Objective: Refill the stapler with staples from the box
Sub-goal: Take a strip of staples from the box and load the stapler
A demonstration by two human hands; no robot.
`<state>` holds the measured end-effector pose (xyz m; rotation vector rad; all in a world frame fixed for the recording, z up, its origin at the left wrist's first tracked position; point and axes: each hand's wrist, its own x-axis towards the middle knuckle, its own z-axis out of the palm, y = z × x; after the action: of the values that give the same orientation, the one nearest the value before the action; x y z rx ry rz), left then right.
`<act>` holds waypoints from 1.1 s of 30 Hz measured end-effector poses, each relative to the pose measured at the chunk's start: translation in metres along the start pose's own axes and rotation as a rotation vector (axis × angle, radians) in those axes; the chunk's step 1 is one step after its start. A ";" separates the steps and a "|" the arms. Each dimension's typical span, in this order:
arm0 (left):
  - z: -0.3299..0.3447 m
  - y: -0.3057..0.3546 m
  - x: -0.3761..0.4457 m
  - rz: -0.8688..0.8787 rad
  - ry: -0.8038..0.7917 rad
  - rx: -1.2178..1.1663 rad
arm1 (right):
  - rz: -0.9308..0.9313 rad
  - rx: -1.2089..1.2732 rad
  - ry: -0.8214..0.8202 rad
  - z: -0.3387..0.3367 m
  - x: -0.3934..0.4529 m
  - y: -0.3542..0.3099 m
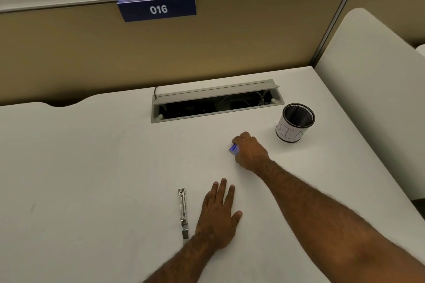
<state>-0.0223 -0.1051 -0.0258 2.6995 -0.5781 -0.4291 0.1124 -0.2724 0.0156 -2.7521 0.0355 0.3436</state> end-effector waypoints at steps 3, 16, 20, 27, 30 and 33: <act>-0.011 0.003 0.000 -0.018 0.081 -0.222 | 0.098 0.240 0.059 -0.001 -0.022 0.000; -0.038 0.020 -0.059 -0.160 0.363 -1.003 | 0.203 0.696 -0.044 0.024 -0.171 -0.050; -0.039 0.019 -0.085 -0.223 0.459 -1.110 | 0.195 0.802 -0.053 0.021 -0.198 -0.063; -0.051 0.005 -0.113 -0.259 0.495 -1.217 | 0.236 1.326 -0.116 0.027 -0.220 -0.068; -0.050 -0.004 -0.124 -0.290 0.500 -1.214 | 0.317 1.436 -0.168 0.035 -0.221 -0.069; -0.044 -0.011 -0.133 -0.340 0.440 -1.200 | 0.369 1.480 -0.224 0.043 -0.223 -0.068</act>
<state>-0.1187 -0.0257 0.0384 1.6084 0.2444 -0.1479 -0.1087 -0.1978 0.0552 -1.2235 0.5095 0.4523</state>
